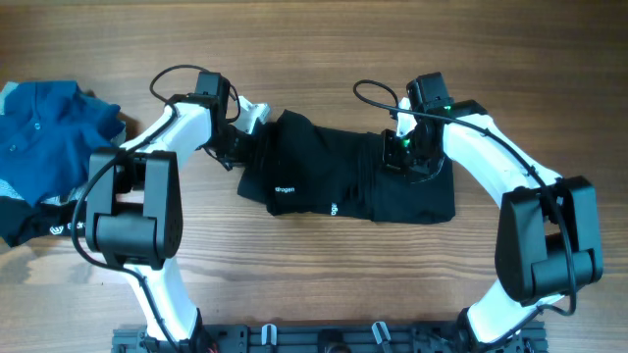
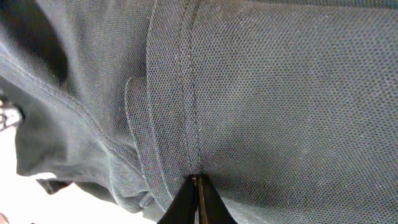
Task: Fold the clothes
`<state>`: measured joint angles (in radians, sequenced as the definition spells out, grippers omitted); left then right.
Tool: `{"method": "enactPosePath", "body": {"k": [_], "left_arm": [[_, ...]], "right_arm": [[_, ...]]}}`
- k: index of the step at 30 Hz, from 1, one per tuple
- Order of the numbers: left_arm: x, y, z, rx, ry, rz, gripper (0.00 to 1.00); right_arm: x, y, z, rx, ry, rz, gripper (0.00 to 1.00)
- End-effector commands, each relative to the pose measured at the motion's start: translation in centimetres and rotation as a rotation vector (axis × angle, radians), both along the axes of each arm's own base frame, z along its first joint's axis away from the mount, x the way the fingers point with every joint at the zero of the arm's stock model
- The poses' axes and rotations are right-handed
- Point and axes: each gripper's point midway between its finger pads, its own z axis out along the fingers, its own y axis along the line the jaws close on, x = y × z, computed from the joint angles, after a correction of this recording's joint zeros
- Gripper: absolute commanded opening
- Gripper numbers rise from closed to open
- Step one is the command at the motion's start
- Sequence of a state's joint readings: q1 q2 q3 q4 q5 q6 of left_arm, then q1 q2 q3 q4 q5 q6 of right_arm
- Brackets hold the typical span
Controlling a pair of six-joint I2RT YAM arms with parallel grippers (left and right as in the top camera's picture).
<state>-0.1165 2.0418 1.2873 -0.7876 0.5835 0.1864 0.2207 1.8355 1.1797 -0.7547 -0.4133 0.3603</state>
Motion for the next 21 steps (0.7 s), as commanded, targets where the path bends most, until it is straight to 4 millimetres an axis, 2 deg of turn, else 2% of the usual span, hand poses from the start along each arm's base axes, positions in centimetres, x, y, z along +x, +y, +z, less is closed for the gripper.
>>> {"method": "enactPosePath", "body": {"k": [1, 2, 3, 5, 6, 10, 14, 21], "left_arm": [[0.8, 1.9, 3.2, -0.042, 0.0, 0.077, 0.52], [1.8, 3.3, 4.7, -0.044, -0.051, 0.11, 0.68], [2.1, 4.2, 5.0, -0.043, -0.078, 0.112, 0.79], [2.3, 5.7, 4.7, -0.04, -0.081, 0.13, 0.91], [2.0, 6.2, 3.8, -0.044, -0.062, 0.12, 0.94], [0.0, 5.5, 0.8, -0.088, 0.015, 0.031, 0.95], [-1.6, 4.9, -0.9, -0.132, 0.091, -0.008, 0.95], [-3.3, 2.4, -1.6, -0.14, 0.134, -0.076, 0.91]], "right_arm": [[-0.5, -0.2, -1.1, -0.022, 0.023, 0.016, 0.04], [-0.5, -0.2, -1.1, -0.022, 0.024, 0.017, 0.04], [-0.5, -0.2, -1.1, -0.022, 0.024, 0.017, 0.04], [-0.5, -0.2, -1.1, -0.022, 0.024, 0.016, 0.04], [-0.5, -0.2, -1.1, -0.022, 0.024, 0.017, 0.04], [-0.6, -0.3, -1.2, -0.023, 0.029, 0.016, 0.04], [-0.6, -0.3, -1.2, -0.023, 0.028, 0.016, 0.04], [-0.5, -0.4, -1.2, -0.031, 0.024, 0.014, 0.04]]}}
